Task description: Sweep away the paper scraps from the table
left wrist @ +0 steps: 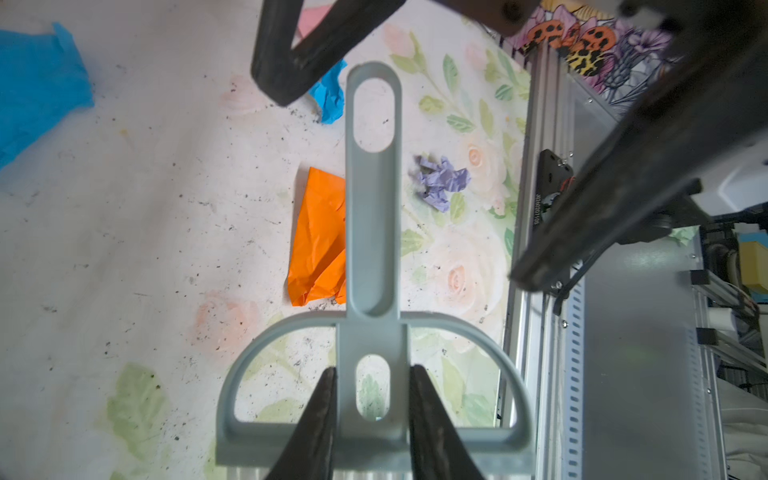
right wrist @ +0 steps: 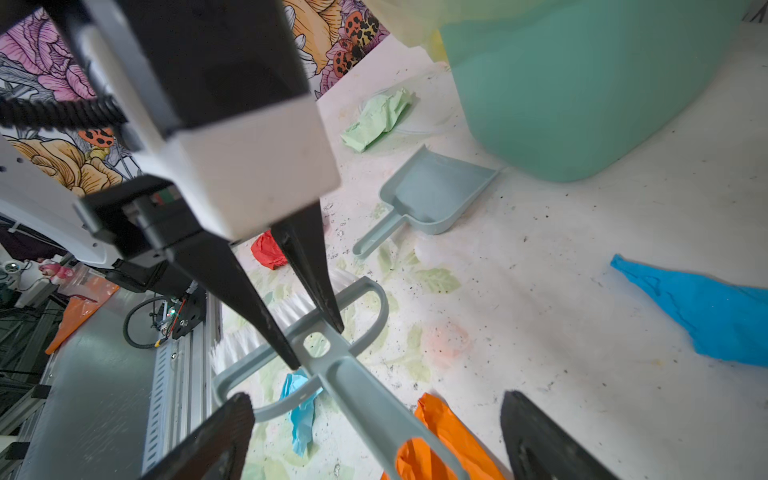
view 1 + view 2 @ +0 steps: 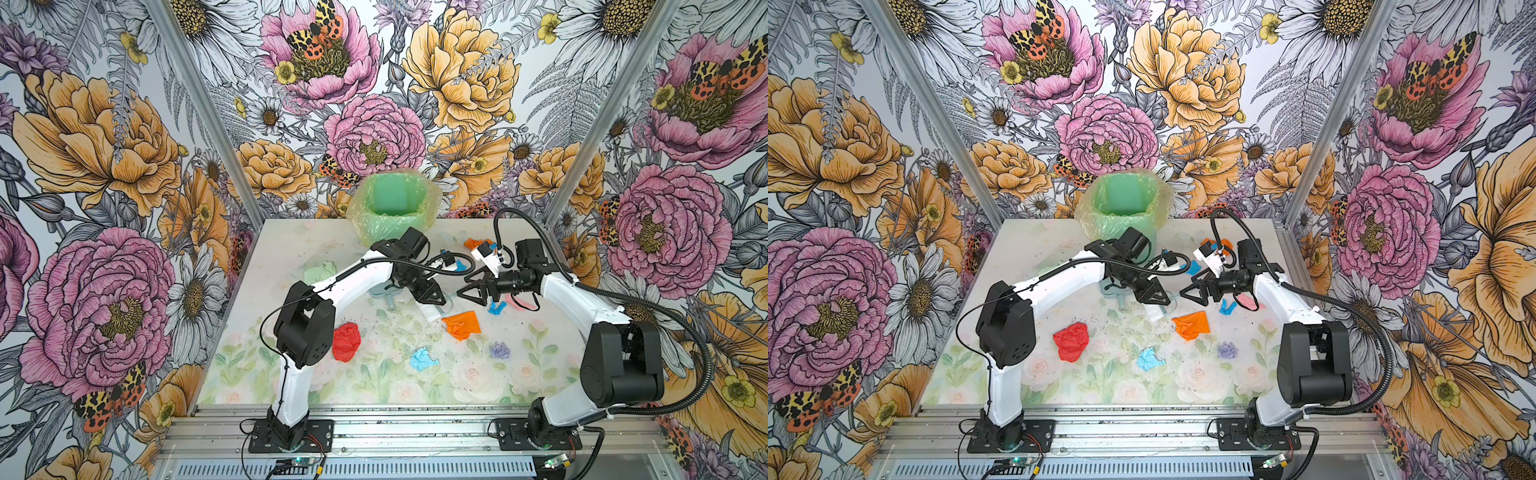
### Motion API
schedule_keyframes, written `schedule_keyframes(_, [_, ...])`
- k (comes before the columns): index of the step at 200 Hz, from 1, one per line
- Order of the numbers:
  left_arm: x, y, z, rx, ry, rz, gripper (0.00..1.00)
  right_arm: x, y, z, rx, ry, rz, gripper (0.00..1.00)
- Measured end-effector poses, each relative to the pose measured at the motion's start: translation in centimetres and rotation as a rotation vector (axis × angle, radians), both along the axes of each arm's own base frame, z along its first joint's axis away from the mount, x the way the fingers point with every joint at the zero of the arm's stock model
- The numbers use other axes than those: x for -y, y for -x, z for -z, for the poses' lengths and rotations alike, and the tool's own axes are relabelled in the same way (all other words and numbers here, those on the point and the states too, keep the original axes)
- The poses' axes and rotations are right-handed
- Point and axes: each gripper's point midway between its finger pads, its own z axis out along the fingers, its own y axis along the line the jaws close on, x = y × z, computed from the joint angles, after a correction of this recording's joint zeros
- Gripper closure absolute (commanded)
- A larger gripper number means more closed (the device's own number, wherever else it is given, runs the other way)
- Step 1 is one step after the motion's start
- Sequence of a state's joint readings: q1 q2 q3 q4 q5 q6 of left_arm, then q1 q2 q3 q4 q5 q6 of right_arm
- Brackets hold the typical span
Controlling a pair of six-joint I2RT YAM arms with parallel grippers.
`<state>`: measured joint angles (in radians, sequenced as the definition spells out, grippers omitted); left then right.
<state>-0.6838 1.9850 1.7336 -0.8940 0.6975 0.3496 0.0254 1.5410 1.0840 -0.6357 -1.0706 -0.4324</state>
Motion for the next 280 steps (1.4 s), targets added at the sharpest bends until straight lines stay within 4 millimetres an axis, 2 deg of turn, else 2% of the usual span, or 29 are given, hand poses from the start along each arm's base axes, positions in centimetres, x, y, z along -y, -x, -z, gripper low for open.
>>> schedule_keyframes(28, [-0.4, 0.6, -1.6, -0.025, 0.075, 0.035, 1.0, -0.6, 0.4, -0.2, -0.017, -0.043, -0.03, 0.06])
schedule_keyframes(91, [-0.9, 1.8, -2.1, -0.117, 0.166, 0.089, 1.0, -2.8, 1.6, 0.1, -0.047, -0.081, -0.111, 0.12])
schedule_keyframes(169, [-1.0, 2.5, -2.3, -0.152, 0.193, 0.112, 1.0, -3.4, 1.8, -0.8, -0.041, -0.105, -0.135, 0.16])
schedule_keyframes(233, [-1.0, 2.8, -2.4, -0.167, 0.211, 0.126, 1.0, -3.6, 1.9, -1.6, -0.048, -0.134, -0.143, 0.27])
schedule_keyframes(280, [-1.0, 2.8, -2.4, -0.168, 0.213, 0.125, 1.0, -3.8, 2.2, -2.2, -0.055, -0.16, -0.155, 0.47])
